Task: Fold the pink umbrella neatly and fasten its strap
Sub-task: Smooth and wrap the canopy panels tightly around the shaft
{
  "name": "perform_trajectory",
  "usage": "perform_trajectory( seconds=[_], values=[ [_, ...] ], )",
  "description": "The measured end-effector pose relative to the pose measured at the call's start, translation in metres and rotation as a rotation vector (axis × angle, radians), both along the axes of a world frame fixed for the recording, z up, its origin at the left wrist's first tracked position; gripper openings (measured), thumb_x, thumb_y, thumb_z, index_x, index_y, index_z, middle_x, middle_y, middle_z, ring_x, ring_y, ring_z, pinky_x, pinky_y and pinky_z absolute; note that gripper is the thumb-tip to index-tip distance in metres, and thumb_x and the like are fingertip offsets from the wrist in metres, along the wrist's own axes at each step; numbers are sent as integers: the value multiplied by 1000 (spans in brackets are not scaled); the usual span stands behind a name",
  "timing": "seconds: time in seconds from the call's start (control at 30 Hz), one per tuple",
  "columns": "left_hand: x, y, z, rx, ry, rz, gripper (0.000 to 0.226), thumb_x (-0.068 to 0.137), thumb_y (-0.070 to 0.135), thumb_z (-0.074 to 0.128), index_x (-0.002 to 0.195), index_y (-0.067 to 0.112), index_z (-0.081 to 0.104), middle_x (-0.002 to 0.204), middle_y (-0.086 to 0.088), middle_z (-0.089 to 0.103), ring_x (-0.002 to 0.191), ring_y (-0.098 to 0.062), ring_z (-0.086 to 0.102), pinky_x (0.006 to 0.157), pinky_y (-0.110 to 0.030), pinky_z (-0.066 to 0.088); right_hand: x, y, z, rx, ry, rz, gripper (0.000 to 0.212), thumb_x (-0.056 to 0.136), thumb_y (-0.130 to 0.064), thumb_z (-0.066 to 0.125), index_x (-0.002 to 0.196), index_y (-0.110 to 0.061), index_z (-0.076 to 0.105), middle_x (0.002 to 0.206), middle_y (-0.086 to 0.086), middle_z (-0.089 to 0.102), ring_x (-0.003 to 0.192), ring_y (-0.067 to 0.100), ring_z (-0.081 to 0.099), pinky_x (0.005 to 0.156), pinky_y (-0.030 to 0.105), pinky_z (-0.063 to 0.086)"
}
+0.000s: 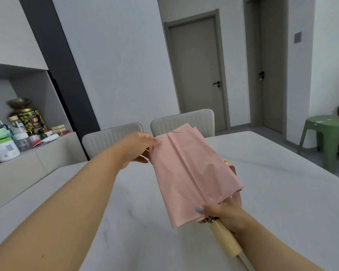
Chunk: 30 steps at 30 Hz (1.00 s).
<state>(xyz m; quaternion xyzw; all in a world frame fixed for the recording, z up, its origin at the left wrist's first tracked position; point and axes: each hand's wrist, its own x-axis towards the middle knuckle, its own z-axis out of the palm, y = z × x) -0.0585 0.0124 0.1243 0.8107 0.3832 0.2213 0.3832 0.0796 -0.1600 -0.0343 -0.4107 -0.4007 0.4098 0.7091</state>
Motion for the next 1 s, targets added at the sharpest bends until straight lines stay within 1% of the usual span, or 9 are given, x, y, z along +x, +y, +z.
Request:
perform_trajectory(
  seconds=[0.23, 0.37, 0.43, 0.53, 0.67, 0.77, 0.83, 0.9, 1.0],
  values=[
    [-5, 8, -18, -231, -330, 31, 31, 90, 7, 66, 66, 11, 47, 57, -2, 62, 50, -12, 60, 55, -25, 56, -1, 1, 0, -9, 3, -3, 37, 47, -4, 82, 79, -13, 68, 67, 10, 71, 70, 39, 61, 74, 53, 46],
    [0, 11, -38, -212, -416, 190, 18, 89, 5, 68, 81, 8, 53, 75, -10, 61, 62, -19, 60, 57, -26, 58, 1, 3, -2, -27, -18, 9, 44, 51, -3, 79, 92, -11, 64, 70, 9, 72, 73, 39, 62, 69, 48, 50],
    [6, 13, -47, -100, -397, 315, 19, 87, 7, 71, 88, 9, 53, 87, -10, 61, 73, -23, 62, 69, -35, 60, 1, 6, -4, -82, -46, 14, 44, 54, -5, 79, 95, -8, 64, 74, 15, 71, 72, 40, 62, 66, 44, 53],
    [14, -7, -51, 294, -272, 545, 22, 83, 8, 62, 102, 15, 52, 106, -5, 56, 100, -26, 58, 90, -40, 50, 2, 8, -7, -114, -105, -20, 38, 56, -8, 79, 91, -6, 64, 75, 18, 70, 71, 39, 64, 65, 41, 54],
    [34, -58, -66, 550, -306, 396, 31, 80, 7, 55, 110, 13, 59, 113, 1, 52, 112, -21, 47, 98, -31, 39, 0, 8, -7, -104, -143, -72, 36, 56, -8, 77, 90, -11, 66, 72, 9, 70, 70, 28, 66, 66, 40, 56],
    [55, -74, -94, 458, -213, 277, 40, 92, 25, 52, 130, 11, 50, 137, -3, 46, 132, -24, 35, 111, -38, 30, -2, 10, -8, -103, -199, -97, 27, 57, -2, 66, 83, -7, 66, 65, 8, 65, 60, 19, 63, 57, 31, 53],
    [65, -70, -108, 313, -197, 256, 55, 98, 35, 44, 148, 15, 30, 157, -6, 27, 143, -30, 24, 117, -46, 24, -3, 12, -10, -131, -226, -94, 17, 56, -2, 62, 72, -6, 65, 57, 4, 63, 54, 16, 59, 53, 27, 49],
    [72, -62, -119, 165, -237, 269, 64, 99, 41, 41, 154, 28, 11, 161, -3, 16, 144, -32, 23, 116, -49, 26, -5, 17, -13, -172, -270, -92, 11, 59, -6, 64, 69, -6, 67, 59, 8, 66, 57, 21, 61, 56, 31, 50],
    [75, -52, -131, 12, -443, 272, 68, 92, 49, 48, 147, 51, 7, 156, 4, 27, 136, -28, 39, 109, -49, 38, -7, 21, -17, -215, -340, -95, 23, 52, -19, 63, 71, -8, 70, 71, 16, 71, 64, 27, 65, 61, 37, 53]
  ],
)
